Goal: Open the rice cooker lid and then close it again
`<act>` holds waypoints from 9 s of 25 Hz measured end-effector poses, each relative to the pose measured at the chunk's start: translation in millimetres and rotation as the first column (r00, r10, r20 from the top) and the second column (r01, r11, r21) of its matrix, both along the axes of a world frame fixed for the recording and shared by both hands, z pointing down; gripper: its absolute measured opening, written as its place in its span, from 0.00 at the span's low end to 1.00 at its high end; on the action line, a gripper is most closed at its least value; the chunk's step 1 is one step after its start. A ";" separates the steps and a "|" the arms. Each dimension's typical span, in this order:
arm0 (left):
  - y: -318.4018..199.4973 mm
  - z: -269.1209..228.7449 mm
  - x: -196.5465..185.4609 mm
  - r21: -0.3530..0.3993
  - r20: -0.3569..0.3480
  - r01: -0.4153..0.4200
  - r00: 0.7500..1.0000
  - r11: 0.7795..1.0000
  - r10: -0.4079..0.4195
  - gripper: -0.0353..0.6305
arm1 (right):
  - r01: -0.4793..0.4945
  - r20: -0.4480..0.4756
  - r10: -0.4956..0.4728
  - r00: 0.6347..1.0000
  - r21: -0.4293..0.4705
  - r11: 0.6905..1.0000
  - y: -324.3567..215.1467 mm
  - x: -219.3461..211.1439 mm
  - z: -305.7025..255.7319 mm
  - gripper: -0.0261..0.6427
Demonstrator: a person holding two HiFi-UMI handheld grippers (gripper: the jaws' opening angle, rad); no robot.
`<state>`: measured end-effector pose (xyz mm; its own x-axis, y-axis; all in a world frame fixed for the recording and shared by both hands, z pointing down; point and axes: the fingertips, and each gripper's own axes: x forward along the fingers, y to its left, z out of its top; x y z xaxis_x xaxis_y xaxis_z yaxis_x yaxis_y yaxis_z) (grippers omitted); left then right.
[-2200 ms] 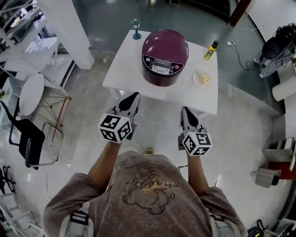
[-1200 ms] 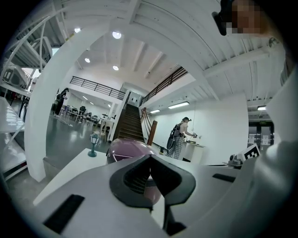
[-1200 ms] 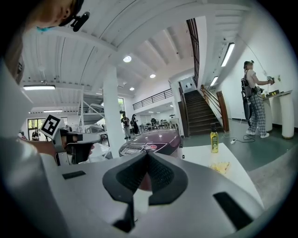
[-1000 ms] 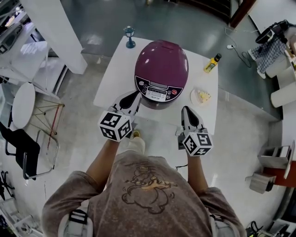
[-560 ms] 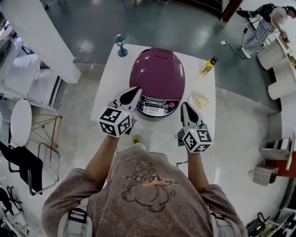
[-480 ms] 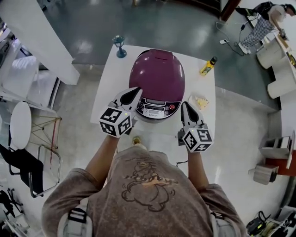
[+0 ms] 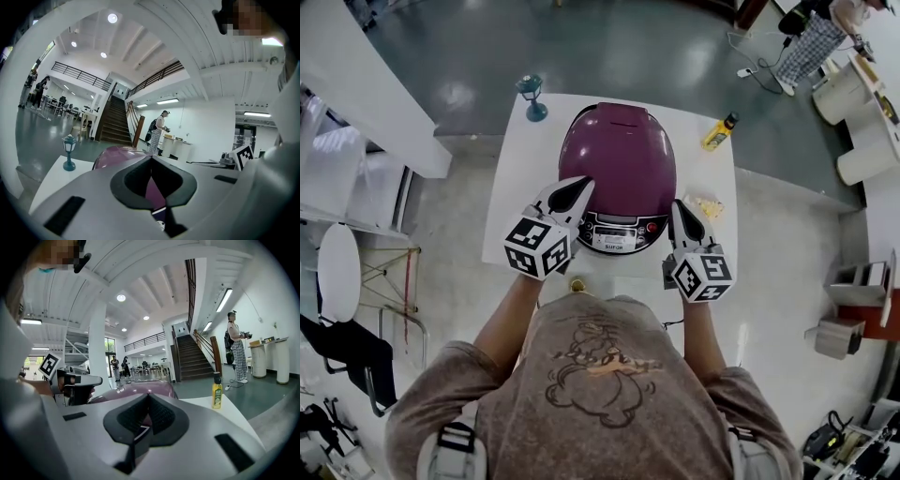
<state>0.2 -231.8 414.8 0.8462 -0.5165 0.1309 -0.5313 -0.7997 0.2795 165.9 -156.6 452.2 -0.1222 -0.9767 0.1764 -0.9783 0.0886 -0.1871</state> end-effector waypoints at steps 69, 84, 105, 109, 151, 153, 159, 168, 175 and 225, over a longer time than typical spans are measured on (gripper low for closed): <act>52.5 47.8 11.8 -0.148 0.272 0.061 0.962 0.987 -0.019 0.08 | 0.252 0.029 -0.251 0.968 -0.028 0.967 -27.6 3.2 17.7 0.04; 53.1 49.3 12.7 -0.113 0.297 0.079 0.954 0.990 -0.042 0.08 | 0.264 0.041 -0.263 0.964 -0.028 0.964 -29.2 3.8 18.1 0.04; 55.0 49.8 10.8 -0.075 0.293 0.107 0.953 0.991 -0.080 0.08 | 0.263 0.032 -0.262 0.965 -0.022 0.965 -30.1 3.3 12.6 0.04; 56.0 48.8 10.6 -0.065 0.289 0.115 0.953 0.991 -0.092 0.08 | 0.261 0.026 -0.261 0.965 -0.021 0.965 -29.4 3.0 11.3 0.04; 37.2 20.7 24.7 -0.102 0.176 -0.003 0.984 0.995 0.021 0.08 | 0.273 0.018 -0.282 0.959 0.198 0.941 -70.7 14.9 -96.9 0.04; 35.9 19.9 26.0 -0.100 0.171 -0.010 0.985 0.995 0.027 0.08 | 0.277 0.013 -0.286 0.958 0.207 0.938 -73.5 14.0 -101.7 0.04; 30.9 15.2 31.2 -0.094 0.149 -0.025 0.988 0.995 0.039 0.08 | 0.287 -0.007 -0.293 0.956 0.229 0.930 -83.9 14.8 -116.4 0.04; 20.5 5.5 36.2 -0.078 0.127 -0.041 0.991 0.996 0.050 0.08 | 0.290 -0.027 -0.294 0.955 0.271 0.918 -102.9 21.9 -142.6 0.04; 11.8 -4.3 38.8 -0.066 0.098 -0.041 0.994 0.997 0.047 0.08 | 0.297 -0.027 -0.304 0.952 0.303 0.905 -118.3 27.2 -160.0 0.04; -24.8 -4.3 46.8 -0.090 0.072 0.013 0.997 0.996 -0.006 0.08 | 0.252 0.069 -0.306 0.950 0.414 0.875 -228.0 86.3 -223.3 0.04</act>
